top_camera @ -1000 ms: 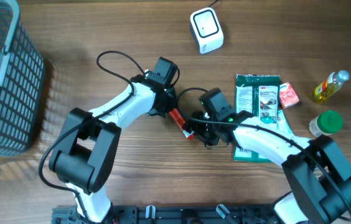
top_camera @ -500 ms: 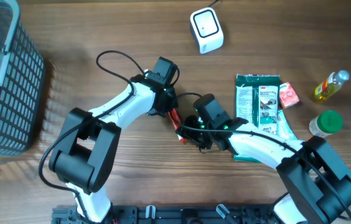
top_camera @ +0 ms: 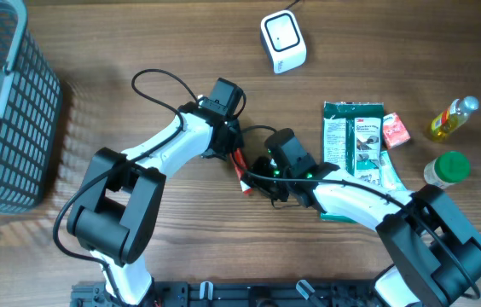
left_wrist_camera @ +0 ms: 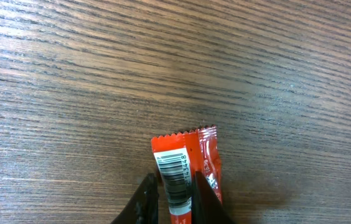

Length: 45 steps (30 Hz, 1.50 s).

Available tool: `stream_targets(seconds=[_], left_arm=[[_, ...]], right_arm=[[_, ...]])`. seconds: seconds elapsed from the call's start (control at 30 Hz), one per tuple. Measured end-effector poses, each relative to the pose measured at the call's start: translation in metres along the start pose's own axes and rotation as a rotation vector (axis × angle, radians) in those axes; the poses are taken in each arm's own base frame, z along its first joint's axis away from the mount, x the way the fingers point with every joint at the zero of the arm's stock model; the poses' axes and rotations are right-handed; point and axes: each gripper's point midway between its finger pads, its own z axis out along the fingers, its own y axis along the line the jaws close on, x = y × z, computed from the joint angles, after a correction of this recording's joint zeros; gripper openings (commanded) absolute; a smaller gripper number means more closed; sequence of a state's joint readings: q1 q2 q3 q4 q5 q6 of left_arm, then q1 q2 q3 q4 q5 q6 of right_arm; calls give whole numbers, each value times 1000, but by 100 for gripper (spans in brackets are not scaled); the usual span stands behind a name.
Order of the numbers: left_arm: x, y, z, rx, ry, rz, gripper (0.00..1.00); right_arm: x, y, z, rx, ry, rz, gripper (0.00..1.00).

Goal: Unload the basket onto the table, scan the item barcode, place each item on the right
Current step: 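Bring the right gripper to the red strip and grasp it beside the left, then open the left gripper and withdraw it left, right gripper holding the strip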

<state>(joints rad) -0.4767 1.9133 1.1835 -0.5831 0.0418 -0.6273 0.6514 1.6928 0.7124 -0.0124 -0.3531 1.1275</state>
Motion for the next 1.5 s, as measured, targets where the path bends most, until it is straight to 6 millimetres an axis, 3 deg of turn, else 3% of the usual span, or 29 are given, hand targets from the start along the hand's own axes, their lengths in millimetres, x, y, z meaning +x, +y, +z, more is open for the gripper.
stream_targets(seconds=[0.07,0.27,0.37,0.6,0.93,1.23,1.5], left_arm=[[0,0,0,0,0,0,12],[0,0,0,0,0,0,12],[0,0,0,0,0,0,12],[0,0,0,-1,1,0,12],[-2,3,1,-6,-1,-11,26],[-28,40,1,-35,-20,-119,34],[-34,49,0,-51,-34,-141,51]], right_arm=[[0,-1,0,3,-2,-1,25],[-3,-2,1,10,-18,-2,23],[-6,-3,1,15,-31,-1,4],[-10,-4,0,22,-56,-5,4],[-15,-8,0,51,-86,-103,4],[-15,-9,0,52,-87,-111,4],[-16,-9,0,54,-89,-111,4]])
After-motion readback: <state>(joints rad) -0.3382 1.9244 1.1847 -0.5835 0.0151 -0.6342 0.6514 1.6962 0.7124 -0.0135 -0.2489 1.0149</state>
